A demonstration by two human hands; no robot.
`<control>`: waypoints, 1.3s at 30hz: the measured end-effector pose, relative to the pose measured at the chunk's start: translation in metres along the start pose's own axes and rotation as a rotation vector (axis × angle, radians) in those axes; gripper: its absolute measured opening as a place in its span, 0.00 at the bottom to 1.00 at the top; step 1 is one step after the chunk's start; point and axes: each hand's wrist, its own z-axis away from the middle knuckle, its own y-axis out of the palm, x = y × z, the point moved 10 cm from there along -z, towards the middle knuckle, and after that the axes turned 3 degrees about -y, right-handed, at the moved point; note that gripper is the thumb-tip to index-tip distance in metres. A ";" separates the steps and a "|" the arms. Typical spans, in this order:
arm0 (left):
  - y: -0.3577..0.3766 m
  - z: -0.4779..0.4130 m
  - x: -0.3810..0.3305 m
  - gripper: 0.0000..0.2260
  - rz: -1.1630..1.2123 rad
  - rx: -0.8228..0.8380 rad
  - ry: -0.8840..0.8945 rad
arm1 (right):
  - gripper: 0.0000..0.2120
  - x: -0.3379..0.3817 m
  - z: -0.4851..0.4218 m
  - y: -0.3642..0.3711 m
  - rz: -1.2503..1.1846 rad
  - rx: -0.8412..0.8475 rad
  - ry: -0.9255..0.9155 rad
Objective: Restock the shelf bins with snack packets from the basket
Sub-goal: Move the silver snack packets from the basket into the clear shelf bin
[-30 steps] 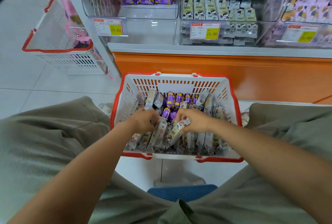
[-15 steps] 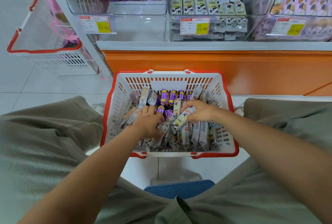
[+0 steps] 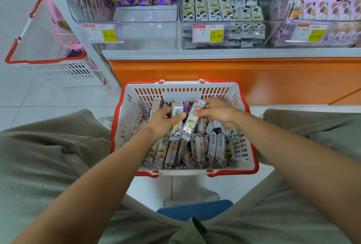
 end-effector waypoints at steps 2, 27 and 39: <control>0.007 0.001 -0.010 0.30 0.056 0.051 0.015 | 0.30 0.005 -0.001 0.001 -0.061 0.046 -0.017; 0.037 0.014 -0.116 0.20 0.742 0.051 -0.120 | 0.36 0.121 0.105 -0.024 0.583 -0.465 -0.674; -0.018 0.068 -0.283 0.10 -0.144 -0.348 0.569 | 0.23 0.237 0.148 -0.140 0.561 -0.873 -0.811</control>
